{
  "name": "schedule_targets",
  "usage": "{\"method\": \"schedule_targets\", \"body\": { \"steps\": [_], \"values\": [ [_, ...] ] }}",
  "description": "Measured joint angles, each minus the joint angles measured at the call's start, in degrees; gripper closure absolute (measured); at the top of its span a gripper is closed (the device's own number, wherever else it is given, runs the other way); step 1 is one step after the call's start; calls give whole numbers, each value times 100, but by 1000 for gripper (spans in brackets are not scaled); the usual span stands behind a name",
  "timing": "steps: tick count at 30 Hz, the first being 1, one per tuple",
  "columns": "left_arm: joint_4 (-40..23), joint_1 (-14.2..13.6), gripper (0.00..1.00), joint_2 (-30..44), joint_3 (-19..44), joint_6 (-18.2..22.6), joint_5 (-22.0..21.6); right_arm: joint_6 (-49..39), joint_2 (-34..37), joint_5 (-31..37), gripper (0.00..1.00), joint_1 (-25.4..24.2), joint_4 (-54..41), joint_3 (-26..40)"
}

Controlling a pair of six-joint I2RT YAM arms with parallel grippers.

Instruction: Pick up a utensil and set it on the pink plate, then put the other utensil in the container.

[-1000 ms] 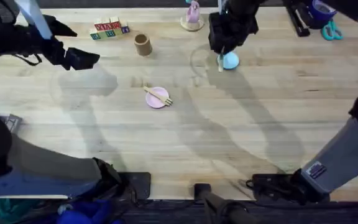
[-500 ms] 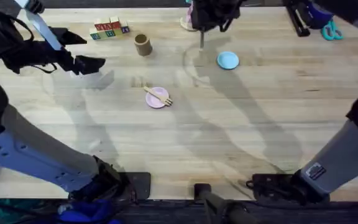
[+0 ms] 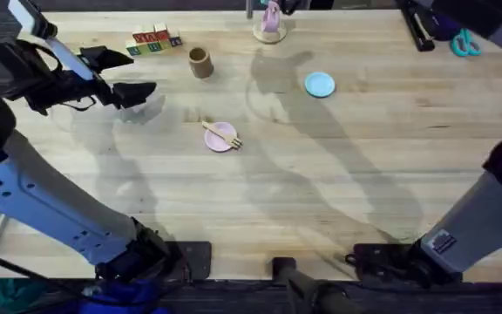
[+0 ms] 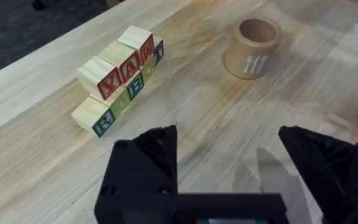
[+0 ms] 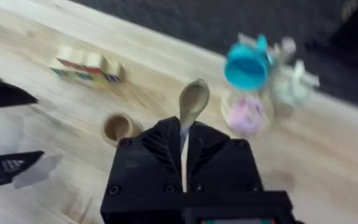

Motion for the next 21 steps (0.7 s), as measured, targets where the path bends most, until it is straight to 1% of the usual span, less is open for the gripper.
{"method": "schedule_targets", "body": {
  "steps": [5, 9, 13, 18, 21],
  "values": [
    [0, 0, 10, 42, 0, 0, 133, -610, 4, -736, 968, -41, 607, 0],
    [0, 0, 10, 42, 0, 0, 169, -830, 144, -1489, 968, -147, 1089, 9],
    [0, 0, 10, 42, 0, 0, 171, -978, 487, -2237, 968, -280, 1585, 17],
    [2, 0, 10, 42, 0, 4, 185, -1346, 976, -2708, 968, -315, 2028, 17],
    [0, 0, 10, 42, 0, 105, 314, -1512, 1244, -3020, 968, -315, 2488, 17]
  ]
}}
